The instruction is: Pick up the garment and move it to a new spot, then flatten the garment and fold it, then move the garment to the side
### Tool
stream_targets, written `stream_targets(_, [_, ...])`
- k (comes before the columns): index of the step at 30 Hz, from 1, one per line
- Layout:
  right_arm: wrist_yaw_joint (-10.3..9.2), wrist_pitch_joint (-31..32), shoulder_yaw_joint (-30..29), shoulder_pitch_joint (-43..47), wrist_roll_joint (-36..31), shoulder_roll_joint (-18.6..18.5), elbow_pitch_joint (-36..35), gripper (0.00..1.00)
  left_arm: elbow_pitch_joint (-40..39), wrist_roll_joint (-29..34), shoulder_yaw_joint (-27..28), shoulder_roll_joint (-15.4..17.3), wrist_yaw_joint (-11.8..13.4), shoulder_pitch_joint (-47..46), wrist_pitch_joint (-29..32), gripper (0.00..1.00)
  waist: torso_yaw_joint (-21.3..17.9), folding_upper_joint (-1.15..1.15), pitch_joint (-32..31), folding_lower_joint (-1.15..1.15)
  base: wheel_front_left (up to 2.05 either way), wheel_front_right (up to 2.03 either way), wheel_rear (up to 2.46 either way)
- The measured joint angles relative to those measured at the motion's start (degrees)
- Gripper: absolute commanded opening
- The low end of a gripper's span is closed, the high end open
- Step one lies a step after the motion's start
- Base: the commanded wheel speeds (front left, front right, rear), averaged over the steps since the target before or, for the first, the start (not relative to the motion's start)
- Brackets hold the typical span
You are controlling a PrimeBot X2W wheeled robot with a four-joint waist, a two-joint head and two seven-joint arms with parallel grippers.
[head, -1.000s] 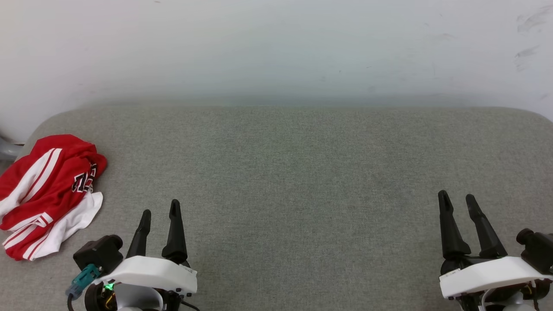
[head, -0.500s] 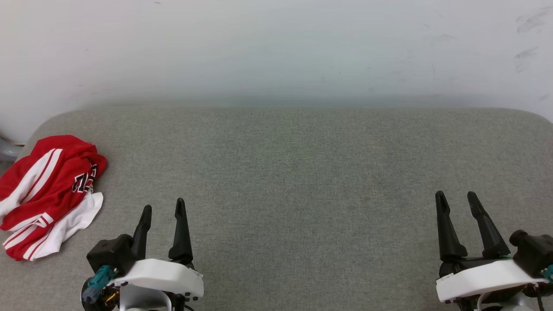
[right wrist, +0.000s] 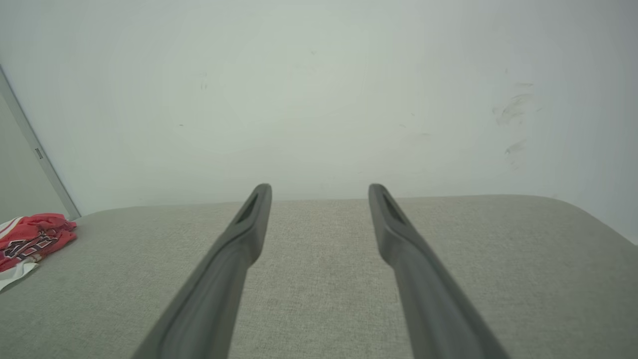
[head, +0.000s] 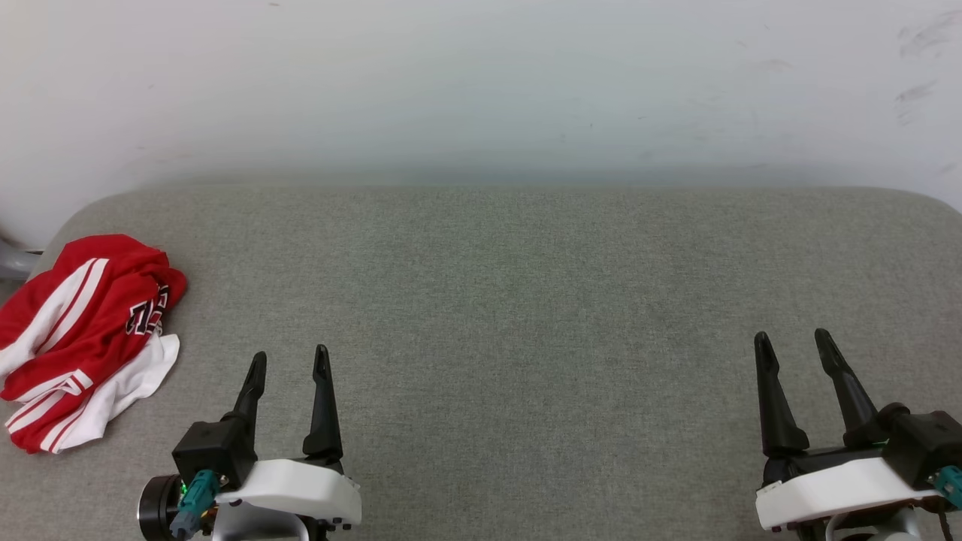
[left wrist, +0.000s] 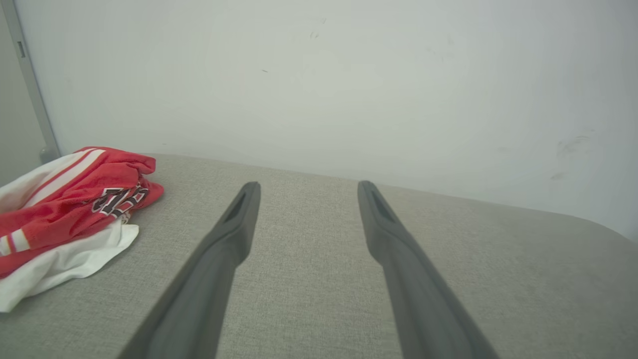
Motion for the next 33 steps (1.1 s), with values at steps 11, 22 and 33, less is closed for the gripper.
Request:
stream_targets(11, [0.00,-1.35,-0.24,0.31,-3.70,0.00,-0.47,1.00,-0.46,4.97,-0.20,-0.12,-0.04,0.50,-1.24,1.00,0.03,0.00,0.21,0.00,0.00,0.00,0.00])
stream_targets(22, [0.00,-2.50,-0.43,0.79,-5.83,0.00,-0.19,1.00,-0.24,8.94,0.76,-0.76,-1.12,0.91,-2.47,1.00,0.03,0.00,0.22,0.00,0.00,0.00,0.00])
stream_targets(33, [0.01,-3.48,-0.58,1.03,-6.67,-0.01,0.08,1.00,0.71,12.13,1.90,-1.60,-2.09,1.47,-3.26,1.00,0.10,0.00,0.16,0.00,0.00,0.00,0.00])
